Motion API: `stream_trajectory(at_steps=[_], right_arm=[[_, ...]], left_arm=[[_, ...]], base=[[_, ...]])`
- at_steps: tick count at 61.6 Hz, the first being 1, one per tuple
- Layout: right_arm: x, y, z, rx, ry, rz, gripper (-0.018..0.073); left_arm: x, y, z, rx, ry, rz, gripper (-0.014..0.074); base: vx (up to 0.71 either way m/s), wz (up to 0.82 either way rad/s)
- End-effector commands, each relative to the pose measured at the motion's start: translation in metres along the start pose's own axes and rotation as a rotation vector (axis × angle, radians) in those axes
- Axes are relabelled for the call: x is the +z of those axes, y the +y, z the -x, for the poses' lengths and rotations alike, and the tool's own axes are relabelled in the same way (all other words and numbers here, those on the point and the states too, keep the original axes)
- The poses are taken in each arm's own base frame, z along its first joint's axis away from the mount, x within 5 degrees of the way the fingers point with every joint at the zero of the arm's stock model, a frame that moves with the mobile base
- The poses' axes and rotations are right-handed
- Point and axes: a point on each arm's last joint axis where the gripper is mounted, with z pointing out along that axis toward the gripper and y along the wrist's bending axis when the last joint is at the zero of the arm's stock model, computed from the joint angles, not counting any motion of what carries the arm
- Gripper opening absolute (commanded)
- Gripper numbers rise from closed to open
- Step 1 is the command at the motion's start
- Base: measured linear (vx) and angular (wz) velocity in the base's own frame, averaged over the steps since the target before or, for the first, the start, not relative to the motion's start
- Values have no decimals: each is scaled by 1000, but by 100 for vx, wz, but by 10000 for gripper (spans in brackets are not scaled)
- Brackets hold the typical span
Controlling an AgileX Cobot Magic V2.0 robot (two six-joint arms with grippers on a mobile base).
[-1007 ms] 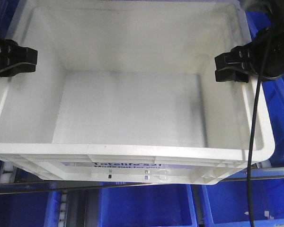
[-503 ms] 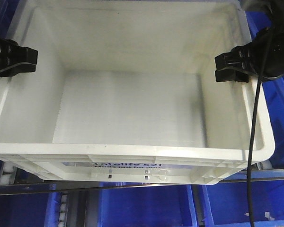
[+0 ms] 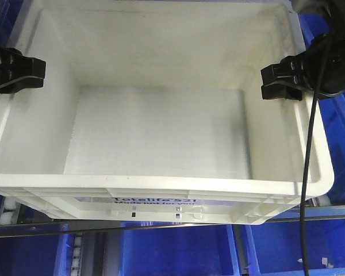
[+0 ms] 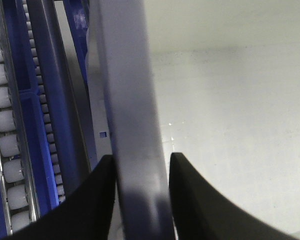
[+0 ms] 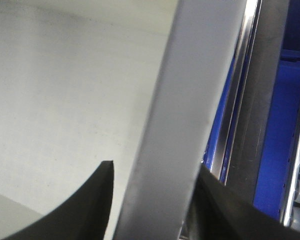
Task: Move bin from left to right shelf
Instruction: 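Push the held tote forward onto the shelf rollers with both grippers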
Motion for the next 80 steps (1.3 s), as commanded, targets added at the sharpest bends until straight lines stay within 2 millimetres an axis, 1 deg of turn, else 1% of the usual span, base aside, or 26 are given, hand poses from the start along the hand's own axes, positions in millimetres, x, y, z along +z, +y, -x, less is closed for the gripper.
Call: stream_trajectory(at_steps=[1,10,34,41,53,63,71,80], right_arm=[[-21,0,12,-48,-146,-34,-4],[-21,0,12,-48,-146,-34,-4],[-20,0,15,-44,-167,-31,-4],[-21,-1,17,-53,-197,-43,-4],[-24,-2,27,-64,-307,-67,-4],[-24,-3,32,-71,-358,-81,-4],[-16,-5,35,-69,-349,-83,-4],[-2,-9,38,-88,-332,-94,-4]], left_arm=[[-24,-7,15,46,-177,-26,-8],[-24,-7,18,45,-213,-25,-8],[-24,-7,17,45,-202,-26,-8],[-23,-10,16,21,-188,-54,-8],[-8,-8,16,3,-127,-64,-8],[5,-7,16,-5,-87,-62,-8],[11,-6,18,-12,-80,-62,-8],[17,-5,20,-25,-86,-69,-8]], base=[[0,0],[0,0],[0,0],[0,0],[0,0],[0,0],[0,0],[0,0]])
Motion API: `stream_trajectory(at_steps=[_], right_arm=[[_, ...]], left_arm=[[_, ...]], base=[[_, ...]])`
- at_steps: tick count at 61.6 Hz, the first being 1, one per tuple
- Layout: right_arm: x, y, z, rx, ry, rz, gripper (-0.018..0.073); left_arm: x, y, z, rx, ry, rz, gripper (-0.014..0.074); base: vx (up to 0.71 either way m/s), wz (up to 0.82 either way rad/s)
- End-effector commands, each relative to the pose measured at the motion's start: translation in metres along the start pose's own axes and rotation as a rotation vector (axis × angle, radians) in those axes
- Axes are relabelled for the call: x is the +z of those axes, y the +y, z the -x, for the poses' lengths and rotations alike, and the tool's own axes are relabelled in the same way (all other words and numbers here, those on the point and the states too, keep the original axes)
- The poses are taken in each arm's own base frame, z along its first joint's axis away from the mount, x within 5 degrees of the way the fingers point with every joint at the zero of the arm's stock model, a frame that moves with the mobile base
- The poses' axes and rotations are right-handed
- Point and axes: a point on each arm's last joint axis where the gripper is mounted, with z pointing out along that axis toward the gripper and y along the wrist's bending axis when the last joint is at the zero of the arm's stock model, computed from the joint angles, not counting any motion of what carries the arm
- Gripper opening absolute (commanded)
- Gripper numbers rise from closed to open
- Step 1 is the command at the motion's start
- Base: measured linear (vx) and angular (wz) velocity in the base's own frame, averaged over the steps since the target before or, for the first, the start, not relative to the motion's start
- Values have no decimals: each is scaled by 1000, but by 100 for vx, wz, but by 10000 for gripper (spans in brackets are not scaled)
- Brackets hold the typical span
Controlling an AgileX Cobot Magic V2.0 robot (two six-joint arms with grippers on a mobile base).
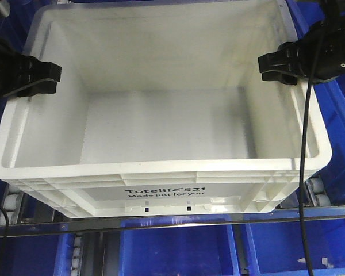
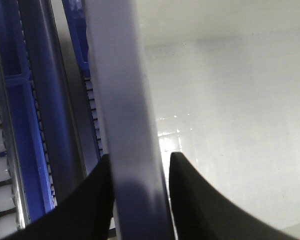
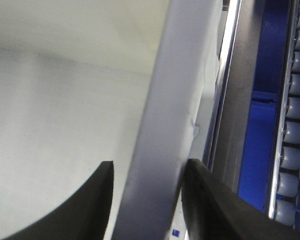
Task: Move bin from left to right shelf
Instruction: 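Push the held tote forward onto the shelf rollers with both grippers, then slide the white tote farther along the rollers, away from the robot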
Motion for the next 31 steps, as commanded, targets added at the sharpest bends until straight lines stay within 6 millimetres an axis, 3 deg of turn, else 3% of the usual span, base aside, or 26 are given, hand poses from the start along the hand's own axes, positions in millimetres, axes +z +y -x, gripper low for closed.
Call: stream_trajectory(at_steps=[1,31], right_arm=[[-14,-2,24,-47,-212,-36,-4],[29,-13,36,-59,-264,-74,-4]], left_arm=[[-18,-10,15,6,-149,-57,-8],[12,-2,29,4,-204,-19,-8]], base=[[0,0],[0,0]])
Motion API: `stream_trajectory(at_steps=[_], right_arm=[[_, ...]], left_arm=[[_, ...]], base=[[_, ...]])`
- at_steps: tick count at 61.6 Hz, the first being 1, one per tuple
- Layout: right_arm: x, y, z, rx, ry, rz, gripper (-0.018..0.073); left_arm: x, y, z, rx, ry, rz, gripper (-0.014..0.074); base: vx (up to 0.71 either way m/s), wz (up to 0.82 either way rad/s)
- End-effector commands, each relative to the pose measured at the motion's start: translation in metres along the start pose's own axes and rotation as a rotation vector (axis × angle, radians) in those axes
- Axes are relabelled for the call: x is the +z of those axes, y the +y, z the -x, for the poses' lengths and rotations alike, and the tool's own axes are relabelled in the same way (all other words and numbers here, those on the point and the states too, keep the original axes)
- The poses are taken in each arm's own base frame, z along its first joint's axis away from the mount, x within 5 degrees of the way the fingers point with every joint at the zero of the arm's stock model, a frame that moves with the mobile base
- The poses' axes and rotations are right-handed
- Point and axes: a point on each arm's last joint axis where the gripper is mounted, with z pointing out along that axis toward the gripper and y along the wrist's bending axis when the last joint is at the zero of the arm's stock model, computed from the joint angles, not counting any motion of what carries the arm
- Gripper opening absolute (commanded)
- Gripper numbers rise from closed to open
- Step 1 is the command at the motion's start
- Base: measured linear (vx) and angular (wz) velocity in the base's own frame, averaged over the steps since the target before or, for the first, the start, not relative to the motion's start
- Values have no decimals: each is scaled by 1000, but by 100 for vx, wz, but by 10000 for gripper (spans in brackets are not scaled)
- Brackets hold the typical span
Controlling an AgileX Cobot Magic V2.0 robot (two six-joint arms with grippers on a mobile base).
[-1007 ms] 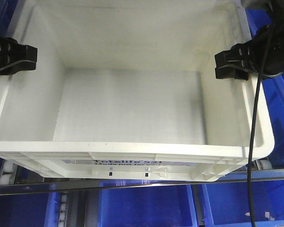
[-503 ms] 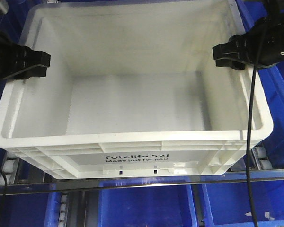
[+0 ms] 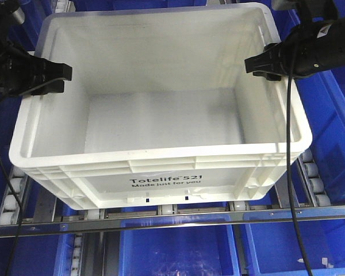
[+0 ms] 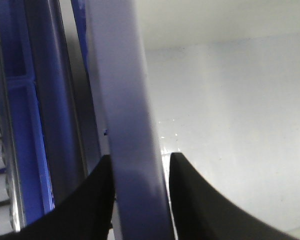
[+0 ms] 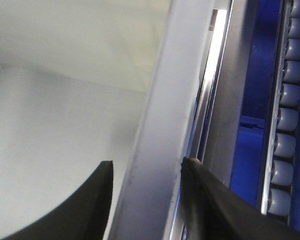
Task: Move bin from left to right shelf
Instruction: 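Slide the white tote farther along the rollers, away from the robot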
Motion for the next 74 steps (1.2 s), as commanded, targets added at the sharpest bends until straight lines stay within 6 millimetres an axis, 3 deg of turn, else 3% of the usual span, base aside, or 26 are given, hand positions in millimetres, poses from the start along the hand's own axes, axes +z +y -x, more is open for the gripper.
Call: stream_trajectory(at_steps=[1,43,63,74], right_arm=[[-18,-3,26,-2,-210,-32,-4],[27,-9,18,-14,-137,-40,-4],[28,-9,19,-16,-145,-42,-2],[28,-9,19,-28,-143,-40,30]], left_arm=[[-22,-10,20,28,-197,-41,-8],[12,-1,23,28,-163,-7,-8],[14,-1,24,26,-164,-6,-3],[16,-1,25,26,-171,-4,45]], base=[[0,0],[0,0],[0,0],[0,0]])
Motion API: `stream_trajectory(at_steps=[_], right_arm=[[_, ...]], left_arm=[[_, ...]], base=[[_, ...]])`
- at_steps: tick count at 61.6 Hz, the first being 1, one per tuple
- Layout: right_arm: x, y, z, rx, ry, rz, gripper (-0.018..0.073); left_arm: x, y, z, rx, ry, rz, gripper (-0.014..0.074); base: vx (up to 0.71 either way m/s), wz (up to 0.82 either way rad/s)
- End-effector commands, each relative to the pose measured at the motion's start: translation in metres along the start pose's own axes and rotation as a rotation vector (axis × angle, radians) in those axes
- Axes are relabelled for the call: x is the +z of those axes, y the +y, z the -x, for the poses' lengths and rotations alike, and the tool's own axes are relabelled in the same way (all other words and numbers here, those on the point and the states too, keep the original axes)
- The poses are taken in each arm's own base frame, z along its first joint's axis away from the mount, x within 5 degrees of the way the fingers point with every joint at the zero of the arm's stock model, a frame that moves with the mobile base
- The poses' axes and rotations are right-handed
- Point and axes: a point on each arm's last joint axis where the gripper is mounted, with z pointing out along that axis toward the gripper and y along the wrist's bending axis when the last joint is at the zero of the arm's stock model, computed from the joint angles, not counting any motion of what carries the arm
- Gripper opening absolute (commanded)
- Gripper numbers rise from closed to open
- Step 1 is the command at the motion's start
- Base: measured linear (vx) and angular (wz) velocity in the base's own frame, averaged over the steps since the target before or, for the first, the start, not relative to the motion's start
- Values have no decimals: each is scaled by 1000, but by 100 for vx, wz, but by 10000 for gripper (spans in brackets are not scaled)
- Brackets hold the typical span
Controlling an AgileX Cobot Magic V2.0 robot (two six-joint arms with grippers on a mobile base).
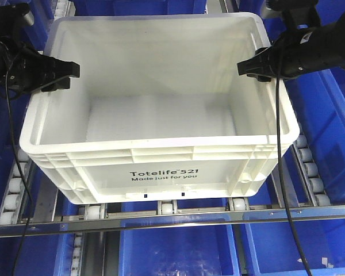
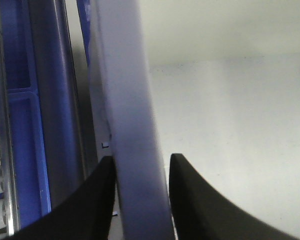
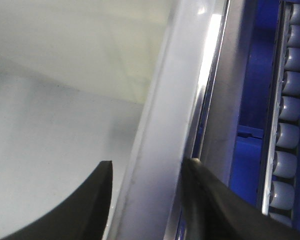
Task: Move bin from left to right shelf
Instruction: 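Slide the white tote farther along the rollers, away from the robot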
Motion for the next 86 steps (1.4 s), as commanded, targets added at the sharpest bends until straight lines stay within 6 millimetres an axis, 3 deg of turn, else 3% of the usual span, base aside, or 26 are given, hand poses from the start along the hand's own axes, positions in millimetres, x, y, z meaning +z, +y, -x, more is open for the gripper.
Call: stream_trajectory(at_steps=[1,10,25,37,69,86], right_arm=[[-10,-3,19,1,-146,-25,36],[-10,-3,19,-1,-144,-25,144],[-10,-3,19,0,-144,-25,476],[-15,-3,21,-5,-157,-28,661],[-74,3,27,-17,-226,-17,616],[-83,5,26,-11,-224,-8,593]], left_arm=[[-14,-8,18,45,-156,-26,57],[-14,-8,18,47,-162,-25,166],[-14,-7,19,47,-172,-25,400],[-18,-8,21,49,-192,-26,474],[-66,-15,20,74,-290,-42,473],[-76,-17,16,79,-271,-48,473]], base=[[0,0],[0,0],[0,0],[0,0],[0,0],[0,0]])
